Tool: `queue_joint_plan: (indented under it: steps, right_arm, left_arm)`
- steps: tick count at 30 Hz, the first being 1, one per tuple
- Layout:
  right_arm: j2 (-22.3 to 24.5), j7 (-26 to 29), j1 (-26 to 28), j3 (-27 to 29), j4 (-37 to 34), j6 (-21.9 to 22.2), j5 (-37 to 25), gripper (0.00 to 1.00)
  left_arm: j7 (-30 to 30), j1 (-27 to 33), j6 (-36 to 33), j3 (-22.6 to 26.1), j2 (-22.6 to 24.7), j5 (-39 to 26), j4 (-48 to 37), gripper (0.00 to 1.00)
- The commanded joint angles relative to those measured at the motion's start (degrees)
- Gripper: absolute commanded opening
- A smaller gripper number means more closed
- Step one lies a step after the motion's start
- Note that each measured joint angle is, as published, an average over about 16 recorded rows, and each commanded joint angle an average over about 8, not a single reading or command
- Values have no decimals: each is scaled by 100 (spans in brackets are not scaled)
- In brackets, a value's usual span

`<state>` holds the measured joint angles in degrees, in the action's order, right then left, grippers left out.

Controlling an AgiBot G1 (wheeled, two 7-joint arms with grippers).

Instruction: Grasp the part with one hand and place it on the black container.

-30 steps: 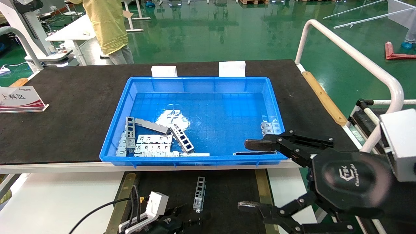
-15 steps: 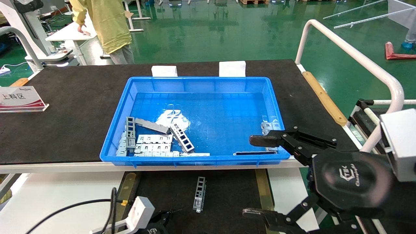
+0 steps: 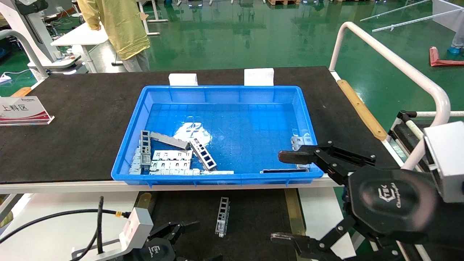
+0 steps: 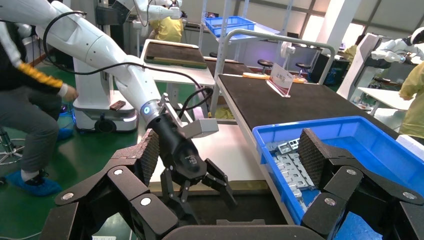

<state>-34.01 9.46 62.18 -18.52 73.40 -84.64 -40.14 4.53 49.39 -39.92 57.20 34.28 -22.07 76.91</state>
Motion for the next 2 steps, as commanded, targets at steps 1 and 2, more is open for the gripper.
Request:
queue_joint_plan:
  steps: [1,2]
  right_arm:
    - [0,0,0,-1,0,0,0,100]
    - [0,0,0,-1,0,0,0,100]
  left_arm:
    - [13,18,-131,-50,-77,54,11,100]
    - [14,18,-144,-55,-85,61,11,100]
